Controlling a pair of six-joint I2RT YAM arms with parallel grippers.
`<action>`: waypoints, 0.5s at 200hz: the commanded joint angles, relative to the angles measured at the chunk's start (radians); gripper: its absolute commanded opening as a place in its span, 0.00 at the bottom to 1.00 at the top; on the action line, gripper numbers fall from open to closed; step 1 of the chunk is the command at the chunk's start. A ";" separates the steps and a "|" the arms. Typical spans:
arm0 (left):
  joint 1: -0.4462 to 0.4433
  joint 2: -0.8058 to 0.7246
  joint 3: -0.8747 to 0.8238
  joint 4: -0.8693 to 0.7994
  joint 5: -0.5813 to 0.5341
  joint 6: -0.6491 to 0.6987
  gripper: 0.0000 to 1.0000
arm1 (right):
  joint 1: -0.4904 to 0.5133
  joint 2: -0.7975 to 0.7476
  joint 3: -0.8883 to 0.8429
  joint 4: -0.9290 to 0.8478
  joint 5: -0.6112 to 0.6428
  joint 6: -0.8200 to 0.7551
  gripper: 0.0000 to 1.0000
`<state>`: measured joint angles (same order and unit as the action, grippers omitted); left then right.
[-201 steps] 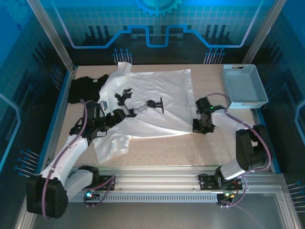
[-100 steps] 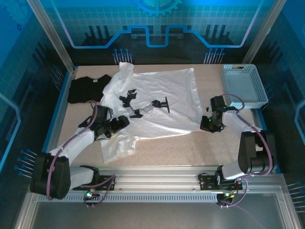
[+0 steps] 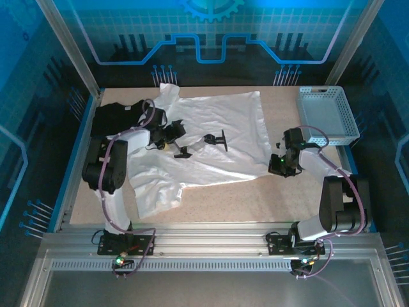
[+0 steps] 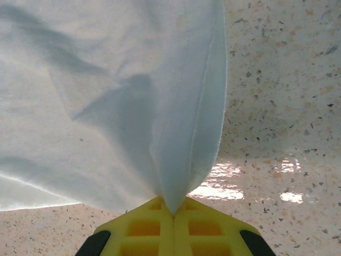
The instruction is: Fold the inside-out t-shirt
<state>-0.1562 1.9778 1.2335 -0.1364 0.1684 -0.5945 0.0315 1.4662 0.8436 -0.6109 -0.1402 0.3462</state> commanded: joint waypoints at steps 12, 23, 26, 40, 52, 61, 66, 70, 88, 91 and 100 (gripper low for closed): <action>-0.058 0.136 0.173 -0.098 0.024 0.041 0.86 | -0.045 -0.017 -0.009 -0.007 -0.032 -0.009 0.04; -0.085 0.174 0.229 -0.117 0.041 0.043 0.86 | -0.072 -0.040 -0.025 -0.011 -0.031 -0.002 0.04; -0.094 0.184 0.247 -0.122 0.042 0.043 0.86 | -0.079 -0.048 -0.030 -0.010 -0.031 0.000 0.04; -0.130 0.235 0.346 -0.163 0.044 0.054 0.86 | -0.108 -0.083 -0.051 -0.002 -0.023 0.010 0.04; -0.148 0.283 0.449 -0.213 0.046 0.068 0.86 | -0.124 -0.101 -0.056 0.001 -0.014 0.015 0.04; -0.155 0.308 0.509 -0.247 0.045 0.078 0.86 | -0.133 -0.112 -0.053 -0.003 -0.006 0.016 0.04; -0.155 0.312 0.532 -0.260 0.044 0.084 0.86 | -0.138 -0.119 -0.050 -0.004 -0.006 0.017 0.04; -0.155 0.311 0.546 -0.267 0.044 0.090 0.86 | -0.139 -0.123 -0.048 -0.005 -0.006 0.019 0.04; -0.155 0.258 0.553 -0.292 0.010 0.132 0.86 | -0.139 -0.150 -0.047 0.000 -0.008 0.024 0.04; -0.154 0.243 0.546 -0.293 0.003 0.139 0.87 | -0.139 -0.152 -0.047 0.001 -0.010 0.025 0.04; -0.154 0.173 0.511 -0.288 -0.013 0.155 0.87 | -0.132 -0.155 -0.047 0.001 -0.013 0.022 0.04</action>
<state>-0.3244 2.2707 1.7462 -0.3367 0.1833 -0.5186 -0.0963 1.3449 0.7986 -0.6090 -0.1459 0.3557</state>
